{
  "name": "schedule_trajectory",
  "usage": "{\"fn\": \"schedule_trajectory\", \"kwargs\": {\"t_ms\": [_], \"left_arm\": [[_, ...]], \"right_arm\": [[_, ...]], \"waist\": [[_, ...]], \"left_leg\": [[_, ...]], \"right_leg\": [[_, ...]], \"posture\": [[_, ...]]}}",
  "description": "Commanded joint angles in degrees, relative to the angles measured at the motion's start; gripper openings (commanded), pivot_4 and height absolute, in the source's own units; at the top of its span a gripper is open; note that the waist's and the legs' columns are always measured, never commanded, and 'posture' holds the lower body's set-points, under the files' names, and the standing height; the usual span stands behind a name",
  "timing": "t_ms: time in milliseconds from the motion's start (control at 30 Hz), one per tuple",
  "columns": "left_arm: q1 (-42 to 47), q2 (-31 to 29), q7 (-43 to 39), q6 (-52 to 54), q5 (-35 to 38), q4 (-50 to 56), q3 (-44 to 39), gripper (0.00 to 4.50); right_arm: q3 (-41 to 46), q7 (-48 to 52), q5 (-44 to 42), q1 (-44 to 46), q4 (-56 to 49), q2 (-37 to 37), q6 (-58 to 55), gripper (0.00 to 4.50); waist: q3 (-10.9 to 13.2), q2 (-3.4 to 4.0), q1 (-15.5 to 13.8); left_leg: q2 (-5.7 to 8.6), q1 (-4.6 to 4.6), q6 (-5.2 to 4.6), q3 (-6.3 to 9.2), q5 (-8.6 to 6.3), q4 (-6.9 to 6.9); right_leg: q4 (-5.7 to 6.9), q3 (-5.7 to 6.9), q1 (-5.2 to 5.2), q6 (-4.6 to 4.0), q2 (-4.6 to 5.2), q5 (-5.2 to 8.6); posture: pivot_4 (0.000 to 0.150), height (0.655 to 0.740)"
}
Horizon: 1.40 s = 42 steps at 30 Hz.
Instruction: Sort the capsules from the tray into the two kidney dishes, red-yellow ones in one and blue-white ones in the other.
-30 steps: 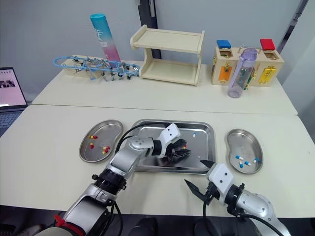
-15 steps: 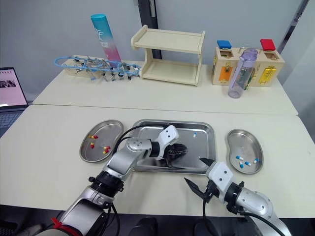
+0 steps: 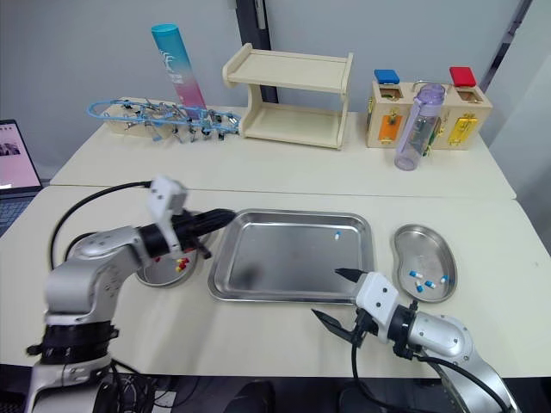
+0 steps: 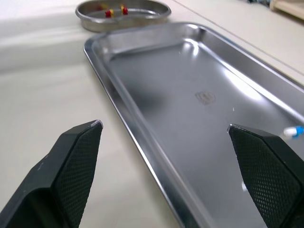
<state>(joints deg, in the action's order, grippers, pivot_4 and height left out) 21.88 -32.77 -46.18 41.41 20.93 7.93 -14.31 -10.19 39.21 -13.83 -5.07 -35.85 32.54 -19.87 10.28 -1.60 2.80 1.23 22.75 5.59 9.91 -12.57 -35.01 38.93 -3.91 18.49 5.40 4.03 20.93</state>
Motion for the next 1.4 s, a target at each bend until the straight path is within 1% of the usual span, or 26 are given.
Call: {"fn": "schedule_trajectory", "kwargs": {"t_ms": [33, 167, 300, 400, 500, 667, 833, 900, 1033, 1067, 1133, 1167, 1233, 1267, 1333, 1367, 1400], "left_arm": [[-3.37, -2.05, 5.28, -2.51, -0.76, 0.84, -6.35, 0.06], [-9.14, -3.05, 9.51, -4.57, -2.70, 1.04, -8.95, 0.06], [-11.43, -0.37, 14.71, -5.87, -2.56, 1.26, -10.39, 0.06], [-12.33, 0.18, 14.50, -4.88, -0.67, 2.11, -10.06, 0.06], [-12.38, -0.41, 14.48, -4.24, 0.46, 2.53, -10.25, 0.78], [-12.35, -2.99, 13.21, -3.13, 2.47, 2.45, -10.93, 2.35], [-13.38, -5.56, 12.30, -3.33, 4.76, 2.44, -13.83, 2.35], [-14.24, -6.29, 11.54, -4.50, 5.97, 2.39, -16.29, 2.35], [-15.71, -7.93, 10.91, -5.26, 7.45, 1.55, -20.10, 2.35], [-16.58, -8.65, 10.27, -6.15, 7.17, 0.66, -20.98, 2.35], [-19.07, -10.69, 8.99, -8.02, 5.99, -3.50, -23.99, 2.35], [-20.95, -11.74, 8.37, -8.92, 4.96, -5.74, -24.95, 2.35], [-23.58, -12.90, 7.47, -10.66, 3.90, -8.42, -25.39, 2.35], [-24.82, -13.25, 7.25, -11.92, 3.17, -9.25, -25.36, 2.35], [-28.14, -14.07, 6.13, -14.68, 1.57, -12.24, -26.27, 2.35], [-29.05, -14.33, 5.66, -15.73, 1.28, -13.62, -26.78, 2.35], [-29.55, -14.50, 5.36, -16.52, 1.28, -14.56, -27.01, 2.72]], "right_arm": [[-0.49, 1.26, -1.78, 2.52, -0.91, -0.46, -0.39, 4.50], [-1.50, 2.75, -1.87, 4.99, 0.95, -0.45, 0.09, 4.50], [-1.83, 4.29, -1.49, 6.47, 2.92, 0.03, 0.79, 4.50], [-1.68, 4.67, -1.61, 7.00, 3.43, -0.03, 0.85, 4.50], [-1.60, 4.97, -1.65, 7.02, 3.30, 0.01, 0.73, 4.50], [-1.08, 4.76, -1.74, 6.47, 2.78, 0.27, 0.30, 4.50], [-0.64, 4.61, -1.87, 5.53, 2.18, 0.67, 0.27, 4.50], [-0.27, 4.58, -1.95, 5.24, 1.88, 0.86, 0.48, 4.50], [2.54, 5.32, -3.11, 3.44, 0.19, 2.52, 0.87, 4.50], [4.73, 6.00, -3.93, 2.18, -0.67, 3.78, 0.82, 4.50], [13.29, 8.37, -6.63, -1.79, -2.12, 7.83, 0.35, 4.50], [18.26, 10.25, -7.59, -4.23, -1.79, 10.04, 0.49, 4.50], [24.19, 13.00, -8.64, -7.74, -0.39, 12.97, 1.47, 4.50], [26.87, 14.72, -8.68, -9.49, 0.98, 14.39, 2.48, 4.50], [35.24, 19.49, -7.66, -13.25, 7.55, 17.92, 5.41, 4.50], [37.95, 21.36, -7.18, -14.56, 10.20, 19.17, 6.90, 4.50], [39.40, 22.54, -6.99, -15.34, 11.92, 19.91, 8.10, 4.50]], "waist": [[0.00, -0.01, -0.20], [0.00, -0.01, -0.65], [0.00, -0.01, -1.18], [-0.01, -0.03, -1.13], [-0.01, -0.02, -1.05], [-0.01, -0.02, -0.97], [0.00, -0.02, -0.93], [0.00, -0.02, -0.89], [0.00, -0.02, -0.97], [0.00, -0.01, -0.98], [0.01, 0.00, -1.03], [0.03, 0.03, -1.06], [0.02, 0.00, -1.04], [0.01, -0.01, -0.98], [0.02, 0.00, -1.03], [0.02, -0.01, -1.06], [0.02, -0.07, -1.07]], "left_leg": [[0.00, 0.01, 0.00, 0.00, 0.00, 0.00], [0.01, 0.01, 0.00, -0.02, 0.00, 0.00], [0.02, 0.02, 0.00, -0.01, 0.00, 0.01], [0.02, 0.03, 0.00, 0.00, -0.01, 0.01], [0.01, 0.05, 0.01, -0.02, -0.01, 0.02], [0.00, 0.05, 0.00, -0.02, -0.01, 0.03], [0.00, 0.06, 0.01, -0.04, -0.01, 0.04], [-0.01, 0.06, 0.00, -0.05, -0.01, 0.05], [-0.01, 0.09, 0.01, -0.06, -0.01, 0.06], [-0.01, 0.10, 0.01, -0.06, -0.01, 0.06], [0.00, 0.10, 0.01, -0.08, -0.01, 0.06], [0.02, 0.12, 0.00, -0.09, -0.01, 0.07], [0.03, 0.11, -0.01, -0.19, -0.02, 0.12], [0.01, 0.10, -0.01, -0.20, -0.02, 0.12], [-0.02, 0.06, -0.01, -0.19, -0.02, 0.12], [-0.01, 0.07, -0.01, -0.21, -0.02, 0.11], [0.00, 0.07, -0.01, -0.25, -0.02, 0.11]], "right_leg": [[0.00, 0.00, 0.00, 0.00, 0.00, 0.00], [-0.04, -0.01, 0.01, 0.00, 0.02, 0.00], [-0.04, 0.00, 0.04, 0.00, 0.03, 0.00], [-0.04, 0.01, 0.04, -0.01, 0.04, 0.00], [-0.02, 0.00, 0.08, -0.01, 0.03, 0.00], [0.00, -0.01, 0.12, -0.01, 0.02, 0.00], [0.01, -0.02, 0.16, -0.01, 0.02, 0.00], [0.02, -0.04, 0.18, -0.01, 0.02, 0.00], [0.01, -0.04, 0.21, -0.01, 0.03, 0.00], [0.01, -0.04, 0.21, -0.01, 0.03, 0.00], [-0.01, -0.06, 0.21, -0.01, 0.04, 0.00], [-0.02, -0.06, 0.21, -0.01, 0.05, 0.00], [-0.08, -0.12, 0.19, -0.01, 0.08, 0.00], [-0.07, -0.12, 0.21, -0.01, 0.07, 0.00], [-0.02, -0.10, 0.19, -0.02, 0.06, 0.00], [-0.03, -0.11, 0.18, -0.02, 0.07, 0.00], [-0.06, -0.14, 0.16, -0.02, 0.09, 0.00]], "posture": [[0.150, 0.7400], [0.150, 0.7400], [0.150, 0.7400], [0.150, 0.7400], [0.150, 0.7400], [0.150, 0.7400], [0.150, 0.7400], [0.150, 0.7400], [0.150, 0.7400], [0.150, 0.7400], [0.150, 0.7400], [0.150, 0.7400], [0.150, 0.7400], [0.150, 0.7400], [0.150, 0.7400], [0.150, 0.7400], [0.150, 0.7400]]}}
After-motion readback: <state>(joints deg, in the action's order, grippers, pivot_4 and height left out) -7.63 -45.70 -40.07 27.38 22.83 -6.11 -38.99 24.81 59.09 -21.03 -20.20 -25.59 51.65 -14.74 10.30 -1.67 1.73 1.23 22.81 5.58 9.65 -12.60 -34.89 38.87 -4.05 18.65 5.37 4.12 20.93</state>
